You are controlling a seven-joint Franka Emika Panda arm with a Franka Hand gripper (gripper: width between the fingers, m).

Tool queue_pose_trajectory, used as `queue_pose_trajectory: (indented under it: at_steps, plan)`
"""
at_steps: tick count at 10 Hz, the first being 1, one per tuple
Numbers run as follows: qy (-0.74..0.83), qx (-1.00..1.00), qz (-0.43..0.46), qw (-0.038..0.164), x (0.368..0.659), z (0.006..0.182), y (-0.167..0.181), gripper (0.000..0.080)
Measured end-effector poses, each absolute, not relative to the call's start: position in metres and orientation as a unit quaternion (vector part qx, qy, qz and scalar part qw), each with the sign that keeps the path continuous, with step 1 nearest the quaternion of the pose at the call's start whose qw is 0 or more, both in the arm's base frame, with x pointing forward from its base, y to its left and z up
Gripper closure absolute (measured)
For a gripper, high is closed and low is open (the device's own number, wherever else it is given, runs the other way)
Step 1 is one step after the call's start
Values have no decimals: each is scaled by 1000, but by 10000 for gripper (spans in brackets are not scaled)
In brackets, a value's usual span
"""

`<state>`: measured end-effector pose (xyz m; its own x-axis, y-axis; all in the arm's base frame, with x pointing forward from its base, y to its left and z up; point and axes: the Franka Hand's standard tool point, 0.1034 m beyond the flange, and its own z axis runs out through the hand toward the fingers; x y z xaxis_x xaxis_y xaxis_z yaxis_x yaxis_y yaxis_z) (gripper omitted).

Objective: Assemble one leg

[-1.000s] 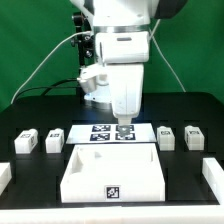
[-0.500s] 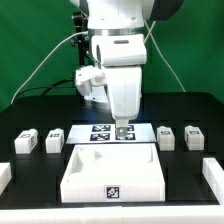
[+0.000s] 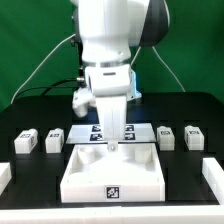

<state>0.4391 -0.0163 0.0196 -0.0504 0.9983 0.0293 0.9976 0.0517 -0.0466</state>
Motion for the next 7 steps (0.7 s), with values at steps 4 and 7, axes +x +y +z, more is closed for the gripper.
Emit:
queue_pose_trajectory:
  at_steps: [4, 7]
  plan:
    - [-709, -705, 9, 30, 442, 11, -15, 354]
    - [-708, -705, 9, 30, 442, 11, -15, 673]
